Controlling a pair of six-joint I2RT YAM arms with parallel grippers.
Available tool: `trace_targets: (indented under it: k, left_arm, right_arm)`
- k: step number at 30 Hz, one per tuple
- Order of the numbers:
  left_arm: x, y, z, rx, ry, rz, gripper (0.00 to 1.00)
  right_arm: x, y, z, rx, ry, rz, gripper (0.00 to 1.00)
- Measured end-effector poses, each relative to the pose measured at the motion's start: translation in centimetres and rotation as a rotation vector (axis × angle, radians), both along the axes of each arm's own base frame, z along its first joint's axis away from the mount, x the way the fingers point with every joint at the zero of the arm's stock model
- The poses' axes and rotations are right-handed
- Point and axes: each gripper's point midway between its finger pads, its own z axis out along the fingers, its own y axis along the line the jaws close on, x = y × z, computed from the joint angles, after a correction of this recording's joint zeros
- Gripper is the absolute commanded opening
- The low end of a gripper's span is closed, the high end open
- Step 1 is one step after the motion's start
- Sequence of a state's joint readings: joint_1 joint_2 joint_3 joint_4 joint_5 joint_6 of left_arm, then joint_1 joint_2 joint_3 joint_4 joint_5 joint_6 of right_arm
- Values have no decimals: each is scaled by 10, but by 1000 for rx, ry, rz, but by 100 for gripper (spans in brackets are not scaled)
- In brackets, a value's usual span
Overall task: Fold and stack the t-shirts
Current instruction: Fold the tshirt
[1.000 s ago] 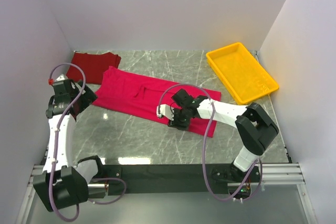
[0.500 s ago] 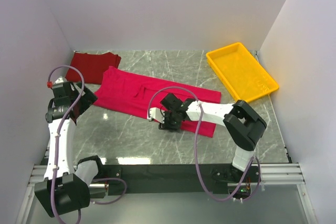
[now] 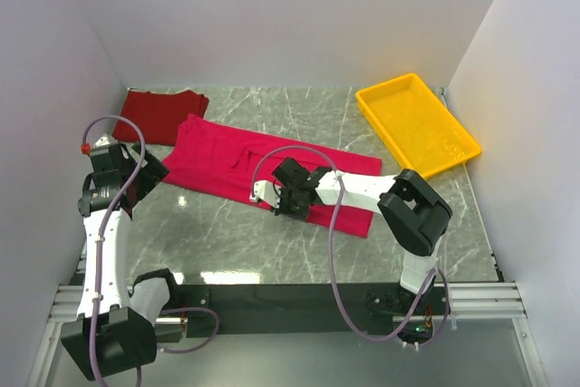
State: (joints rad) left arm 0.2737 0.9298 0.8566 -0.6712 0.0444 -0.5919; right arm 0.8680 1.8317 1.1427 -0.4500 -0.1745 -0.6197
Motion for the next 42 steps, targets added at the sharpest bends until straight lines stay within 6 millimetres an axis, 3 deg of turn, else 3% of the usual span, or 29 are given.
trace_targets:
  k: [2,9,12,17,18,19,20,23,25,27,31,34,37,42]
  left_arm:
    - [-1,-1,1,-2,-5,-3,99]
    - [-4,-4,5,-7,-22,-6,99]
    - [-5,-6,3,-18,-20,-7,99]
    - [-6,-10,-1,-42,-15,-12,99]
    - [-6,-10,-1,-45,-14,-13,99]
    - [-6,-11,-3,-50,-12,-14,99]
    - [-7,-12,-4,-54,-10,-14,99]
    - [-9,-13,-6,-61,0,-16,99]
    - [-10,-14,-7,-65,6,-18,99]
    - [-11,-15,-8,-68,11,-20,99]
    - [-11,-16,-7,-76,11,-24,99]
    - [-10,-18,-7,-88,10,-23,99]
    - [-8,-21,-7,-113,5,-26,99]
    - [-6,-28,-13,-162,-3,-25,99]
  right_arm:
    - [1,1,0,-1,-2,-3,0]
    - [-11,1,1,9,37,40,0]
    - [-39,0,0,-1,86,124,0]
    - [-112,6,1,-29,194,321,2]
    - [-127,9,1,-32,219,360,8]
    - [-136,11,1,-32,235,384,35]
    - [-147,12,3,-32,262,402,44]
    - [-153,16,14,-10,312,400,53]
    - [-132,23,33,45,329,336,54]
    - [-93,32,59,123,307,245,54]
    - [28,52,133,348,187,-30,56]
    - [93,61,156,440,174,-217,57]
    - [131,80,139,475,245,-375,57]
    - [145,91,61,398,418,-628,58]
